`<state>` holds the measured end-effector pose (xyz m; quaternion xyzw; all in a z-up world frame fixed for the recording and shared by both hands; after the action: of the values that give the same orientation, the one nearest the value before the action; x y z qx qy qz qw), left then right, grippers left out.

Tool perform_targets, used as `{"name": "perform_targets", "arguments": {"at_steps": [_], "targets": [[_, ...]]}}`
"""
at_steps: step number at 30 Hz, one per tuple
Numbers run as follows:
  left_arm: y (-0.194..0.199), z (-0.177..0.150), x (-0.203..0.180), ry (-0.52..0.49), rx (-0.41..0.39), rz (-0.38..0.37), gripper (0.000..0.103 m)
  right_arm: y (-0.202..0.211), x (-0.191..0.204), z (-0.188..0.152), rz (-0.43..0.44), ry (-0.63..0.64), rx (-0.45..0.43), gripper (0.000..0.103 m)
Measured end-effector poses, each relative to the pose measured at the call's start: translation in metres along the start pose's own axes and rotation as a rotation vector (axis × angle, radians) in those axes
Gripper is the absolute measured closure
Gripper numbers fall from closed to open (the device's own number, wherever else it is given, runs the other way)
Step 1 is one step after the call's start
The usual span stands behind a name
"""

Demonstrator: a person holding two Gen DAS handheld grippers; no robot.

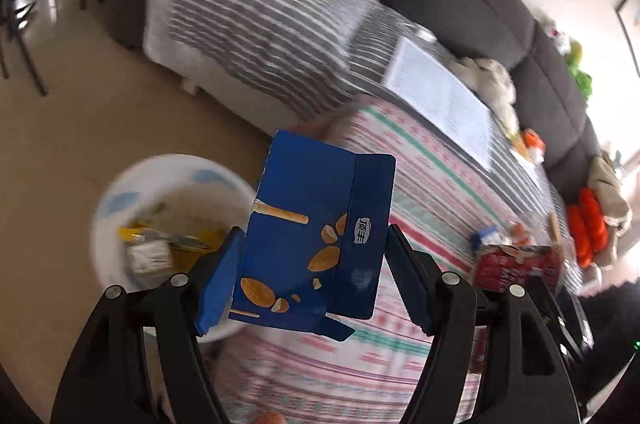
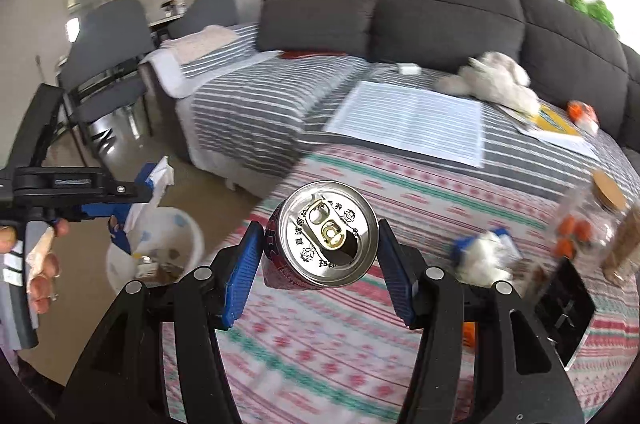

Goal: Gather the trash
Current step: 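Carry blue box and red can over the white bucket and open both tools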

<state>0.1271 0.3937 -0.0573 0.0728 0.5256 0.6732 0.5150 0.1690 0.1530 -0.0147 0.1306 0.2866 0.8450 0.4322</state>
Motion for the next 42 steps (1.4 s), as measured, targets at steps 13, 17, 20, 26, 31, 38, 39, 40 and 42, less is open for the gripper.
{"name": "perform_targets", "arguments": {"at_steps": [13,17,20,26,31,38,39,40,42], "targets": [[-0.009,0.023,0.086,0.128,0.015,0.139,0.028,-0.047,0.105,0.021,0.121,0.059,0.016,0.049],[0.012,0.031,0.107,0.214,0.003,0.092,0.027,-0.064,0.129,0.025,0.133,0.067,0.037,0.049],[0.033,0.036,0.116,0.258,-0.03,0.044,0.025,-0.079,0.145,0.026,0.137,0.065,0.063,0.049],[0.088,0.045,0.132,0.306,-0.203,0.088,0.024,-0.101,0.179,0.025,0.143,0.107,0.091,0.049],[0.107,0.048,0.143,0.331,-0.259,0.098,0.024,-0.118,0.199,0.026,0.145,0.126,0.112,0.048],[0.112,0.05,0.15,0.334,-0.283,0.149,0.021,-0.122,0.206,0.034,0.073,0.11,0.082,0.007],[0.112,0.051,0.15,0.332,-0.286,0.154,0.02,-0.121,0.205,0.036,0.061,0.102,0.082,0.007],[0.113,0.05,0.15,0.331,-0.288,0.156,0.019,-0.122,0.205,0.037,0.053,0.103,0.09,0.007],[0.113,0.05,0.148,0.325,-0.292,0.163,0.019,-0.123,0.205,0.038,0.022,0.114,0.1,0.007]]}}
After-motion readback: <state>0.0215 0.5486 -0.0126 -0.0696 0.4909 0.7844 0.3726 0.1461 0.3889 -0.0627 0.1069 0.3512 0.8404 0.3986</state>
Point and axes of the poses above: each gripper's, at about its wrist camera, not at the fingertips, and y roughly against the way its jaws point, x to its left, z to its top, the point moved 4 cm from there along -y, roughly the way its jaws point, and after that the axes turned 5 degrees about y, right-handed, at the moved point
